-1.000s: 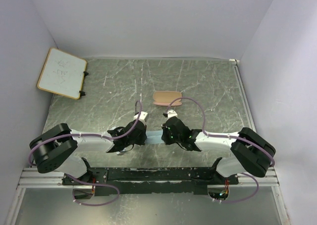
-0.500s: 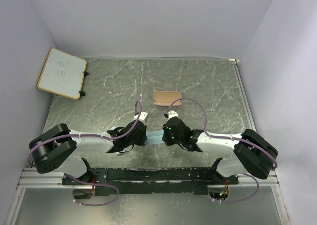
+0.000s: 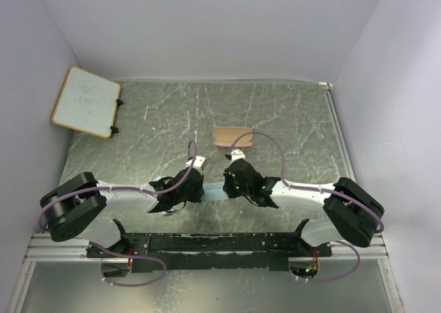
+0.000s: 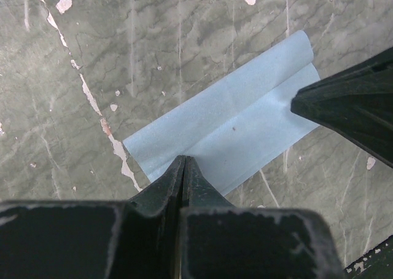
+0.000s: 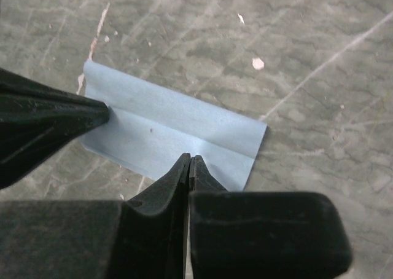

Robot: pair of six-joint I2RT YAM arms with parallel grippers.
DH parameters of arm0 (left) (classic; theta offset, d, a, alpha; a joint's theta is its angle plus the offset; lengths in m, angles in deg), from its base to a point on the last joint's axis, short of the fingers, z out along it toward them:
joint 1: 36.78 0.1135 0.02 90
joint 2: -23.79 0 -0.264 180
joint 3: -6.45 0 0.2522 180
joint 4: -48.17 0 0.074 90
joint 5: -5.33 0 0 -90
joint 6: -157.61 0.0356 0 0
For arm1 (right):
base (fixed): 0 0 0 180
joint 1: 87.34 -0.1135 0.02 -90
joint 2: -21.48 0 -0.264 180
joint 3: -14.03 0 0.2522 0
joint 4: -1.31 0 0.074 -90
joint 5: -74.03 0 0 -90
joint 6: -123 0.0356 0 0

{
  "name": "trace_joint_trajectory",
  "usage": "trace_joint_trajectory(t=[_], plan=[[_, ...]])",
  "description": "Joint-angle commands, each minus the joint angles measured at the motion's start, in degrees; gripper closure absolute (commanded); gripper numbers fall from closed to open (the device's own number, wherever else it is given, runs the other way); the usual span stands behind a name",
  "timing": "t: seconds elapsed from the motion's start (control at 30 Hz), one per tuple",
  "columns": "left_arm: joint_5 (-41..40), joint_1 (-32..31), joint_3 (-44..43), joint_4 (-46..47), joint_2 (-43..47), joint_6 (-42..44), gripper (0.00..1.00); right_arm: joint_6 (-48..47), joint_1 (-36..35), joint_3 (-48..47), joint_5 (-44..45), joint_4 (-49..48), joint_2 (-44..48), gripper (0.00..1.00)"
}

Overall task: Organize the sunglasses
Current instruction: Fold the glasses cleaning cloth at the center of the board.

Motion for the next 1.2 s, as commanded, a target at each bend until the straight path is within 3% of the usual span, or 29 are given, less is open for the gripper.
trace_joint_trajectory(t=[0.0, 0.1, 0.27, 0.77, 1.17], plan=[[0.5, -0.6, 0.2, -2.9, 1.2, -0.2, 0.91, -1.8, -0.1, -3.9, 0.5, -2.5, -2.6, 1.00], [-0.3, -0.6, -0.5, -4.2, 2.2, -0.2, 0.90, -2.4, 0.0, -5.8, 0.2, -2.9, -4.2, 1.00], [-2.3, -0.6, -1.3, -6.4, 6.0, -0.5, 0.79, -3.0, 0.8, -5.9, 0.0, -3.9, -5.6, 1.00], [-5.2, 0.0, -3.0, 0.9, 0.3, 0.4, 0.78, -3.2, 1.0, -7.1, -2.1, -7.1, -9.9, 1.00], [-6.5, 0.9, -3.0, 3.1, 1.4, 1.8, 0.78, -3.4, 1.1, -7.9, -2.5, -8.3, -11.6, 1.00]])
